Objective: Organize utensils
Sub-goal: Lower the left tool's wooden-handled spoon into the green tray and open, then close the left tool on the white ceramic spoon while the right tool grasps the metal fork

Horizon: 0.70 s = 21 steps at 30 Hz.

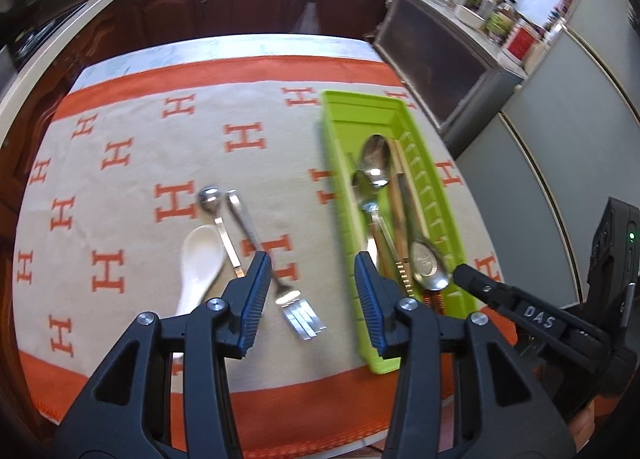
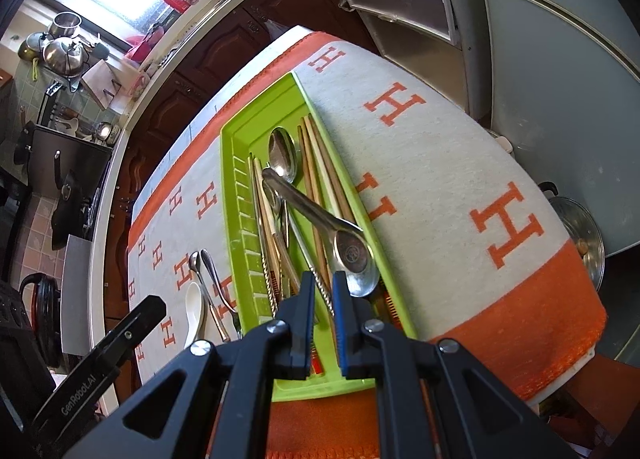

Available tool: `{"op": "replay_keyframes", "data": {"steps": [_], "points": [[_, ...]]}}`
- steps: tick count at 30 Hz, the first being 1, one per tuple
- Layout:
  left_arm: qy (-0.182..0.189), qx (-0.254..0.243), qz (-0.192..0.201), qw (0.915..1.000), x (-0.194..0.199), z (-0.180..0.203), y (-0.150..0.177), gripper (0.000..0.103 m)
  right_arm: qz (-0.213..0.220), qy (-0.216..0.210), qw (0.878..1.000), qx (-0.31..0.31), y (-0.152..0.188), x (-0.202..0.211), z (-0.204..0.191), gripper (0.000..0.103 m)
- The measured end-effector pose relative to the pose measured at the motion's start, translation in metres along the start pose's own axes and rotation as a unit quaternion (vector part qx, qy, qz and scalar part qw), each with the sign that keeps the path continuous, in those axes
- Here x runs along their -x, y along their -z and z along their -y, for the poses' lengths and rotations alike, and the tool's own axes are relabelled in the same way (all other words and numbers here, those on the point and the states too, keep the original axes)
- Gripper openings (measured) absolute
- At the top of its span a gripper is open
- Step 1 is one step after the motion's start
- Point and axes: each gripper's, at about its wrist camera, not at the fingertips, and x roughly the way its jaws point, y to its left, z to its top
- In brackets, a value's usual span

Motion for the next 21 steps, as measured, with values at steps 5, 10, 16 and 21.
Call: {"op": "replay_keyframes", "data": {"steps": [5, 10, 16, 21], "points": [[-0.01, 0.035, -0.002, 0.9993, 0.002, -0.036, 0.004, 0.04, -0.006, 0.003, 1.0, 0.023, 0.003, -0.004, -0.013, 0.01], [-0.013, 0.066, -0.003, 0.9977, 0.004, -0.068, 0.008, 0.04, -0.014, 0.005, 0.999, 0.049, 0.007, -0.01, -0.03, 0.01], [-0.022, 0.089, 0.003, 0.9958, 0.005, -0.101, 0.013, 0.04, -0.029, 0.003, 0.996, 0.083, 0.012, -0.02, -0.051, 0.01], [-0.025, 0.076, 0.001, 0.9968, 0.002, -0.117, 0.018, 0.04, -0.05, -0.005, 0.992, 0.12, 0.018, -0.033, -0.076, 0.01]]}}
